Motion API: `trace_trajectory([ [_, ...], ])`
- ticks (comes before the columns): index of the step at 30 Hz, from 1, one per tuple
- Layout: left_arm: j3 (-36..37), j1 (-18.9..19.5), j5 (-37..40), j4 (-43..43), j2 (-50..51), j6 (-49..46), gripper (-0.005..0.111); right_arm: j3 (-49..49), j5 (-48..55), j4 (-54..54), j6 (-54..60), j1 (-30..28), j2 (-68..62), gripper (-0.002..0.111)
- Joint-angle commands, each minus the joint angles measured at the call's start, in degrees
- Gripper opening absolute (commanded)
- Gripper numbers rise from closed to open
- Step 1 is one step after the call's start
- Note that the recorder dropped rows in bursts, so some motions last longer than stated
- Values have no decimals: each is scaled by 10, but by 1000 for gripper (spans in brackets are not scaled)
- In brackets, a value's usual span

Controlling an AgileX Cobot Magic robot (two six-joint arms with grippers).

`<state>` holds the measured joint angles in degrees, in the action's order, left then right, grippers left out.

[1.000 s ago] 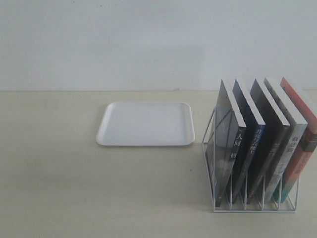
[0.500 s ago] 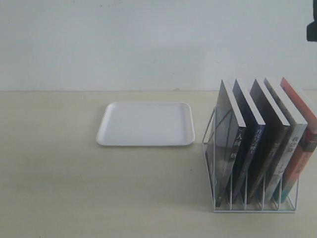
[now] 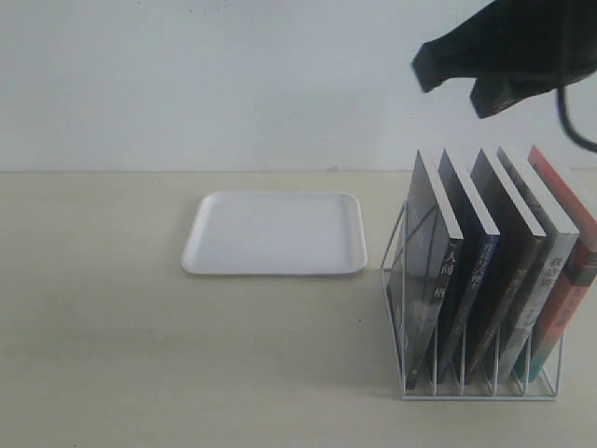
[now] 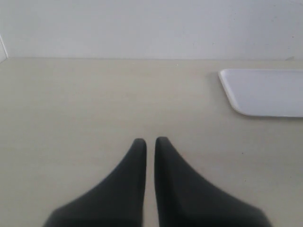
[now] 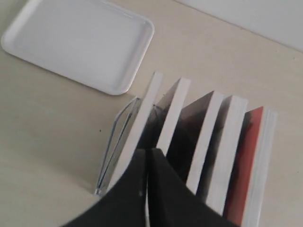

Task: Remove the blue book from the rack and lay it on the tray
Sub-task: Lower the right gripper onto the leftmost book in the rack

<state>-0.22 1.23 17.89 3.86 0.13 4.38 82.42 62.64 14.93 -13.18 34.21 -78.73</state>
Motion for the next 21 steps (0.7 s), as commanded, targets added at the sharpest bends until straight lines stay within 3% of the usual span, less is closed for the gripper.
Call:
trace_trajectory([
  [1,2,-5,-3,1,-1,-1,6,47,73,17,-63,31,-62,0],
  [8,2,-5,-3,1,-1,-1,6,92,73,3,-84,31,-134,6],
  [11,2,-5,-3,1,-1,-1,6,92,73,5,-90,31,-139,16],
  [14,2,-5,-3,1,-1,-1,6,92,73,8,-90,30,-139,39],
  [15,2,-5,-3,1,-1,-1,6,92,73,8,-90,30,-139,41],
  [21,2,-5,-3,1,-1,-1,6,74,73,34,-115,29,-139,40],
])
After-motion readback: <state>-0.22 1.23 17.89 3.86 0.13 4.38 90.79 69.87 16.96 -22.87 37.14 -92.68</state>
